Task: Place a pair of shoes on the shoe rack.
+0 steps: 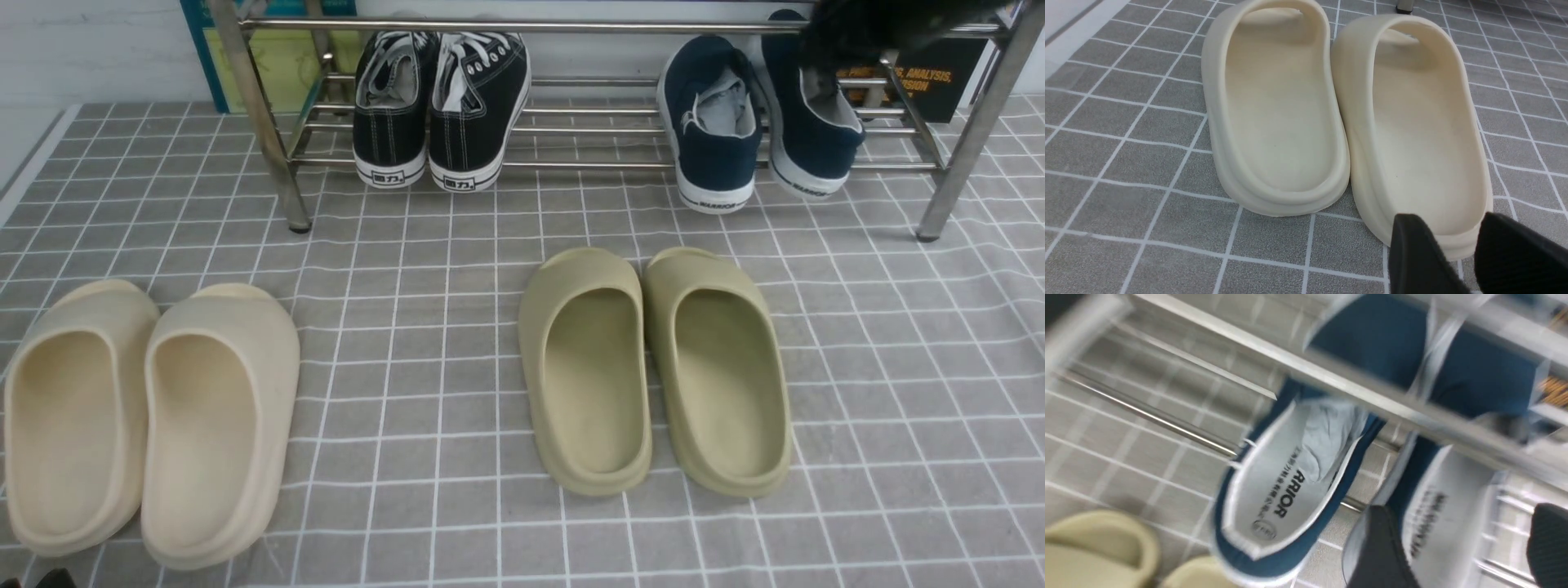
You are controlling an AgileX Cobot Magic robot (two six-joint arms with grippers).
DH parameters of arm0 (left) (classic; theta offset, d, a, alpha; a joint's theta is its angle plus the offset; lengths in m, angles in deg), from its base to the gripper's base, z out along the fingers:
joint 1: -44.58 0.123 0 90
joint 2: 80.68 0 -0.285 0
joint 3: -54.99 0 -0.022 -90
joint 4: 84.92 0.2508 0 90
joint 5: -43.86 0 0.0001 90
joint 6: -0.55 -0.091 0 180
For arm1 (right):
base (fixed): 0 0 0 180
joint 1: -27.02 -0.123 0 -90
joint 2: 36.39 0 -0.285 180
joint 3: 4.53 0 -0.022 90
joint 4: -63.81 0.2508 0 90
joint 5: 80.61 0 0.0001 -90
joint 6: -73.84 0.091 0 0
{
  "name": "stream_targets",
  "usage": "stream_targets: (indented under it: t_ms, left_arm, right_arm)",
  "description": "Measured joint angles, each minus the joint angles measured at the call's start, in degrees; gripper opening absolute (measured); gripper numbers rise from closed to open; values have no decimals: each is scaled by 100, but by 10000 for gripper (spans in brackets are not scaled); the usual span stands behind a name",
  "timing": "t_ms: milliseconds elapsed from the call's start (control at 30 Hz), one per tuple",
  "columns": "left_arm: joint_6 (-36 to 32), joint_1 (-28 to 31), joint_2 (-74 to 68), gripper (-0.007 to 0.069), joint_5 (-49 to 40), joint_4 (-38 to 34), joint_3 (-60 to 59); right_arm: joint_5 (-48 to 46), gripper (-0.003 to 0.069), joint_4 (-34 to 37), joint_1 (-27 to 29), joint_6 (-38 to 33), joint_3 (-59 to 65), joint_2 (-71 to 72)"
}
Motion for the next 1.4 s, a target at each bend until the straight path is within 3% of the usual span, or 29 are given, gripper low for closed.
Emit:
stream_targets:
  t_ms: [133, 267, 367, 500, 700, 900, 1400]
  left_arm:
    - [0, 0, 0, 239, 0, 0, 0]
    - [0, 0, 0, 239, 0, 0, 0]
    - [0, 0, 0, 239, 0, 0, 0]
    - [0, 0, 0, 239, 0, 0, 0]
    - [0, 0, 0, 239, 0, 0, 0]
    - [0, 0, 0, 239, 0, 0, 0]
    - [0, 0, 0, 239, 0, 0, 0]
  right_arm:
    - [-850, 401, 0, 0, 68, -6, 746]
    - [-1540, 227, 0, 0, 150, 264, 1372]
    - [-1585, 79, 4, 0, 190, 981, 1998]
    - [-1270, -1, 42, 0, 233, 1913, 2749]
    - [-282, -4, 240, 0, 318, 3766, 4536]
    - [81, -1, 326, 0, 324, 4942, 6022]
    - [-502, 5, 346, 0, 336, 5714, 7345]
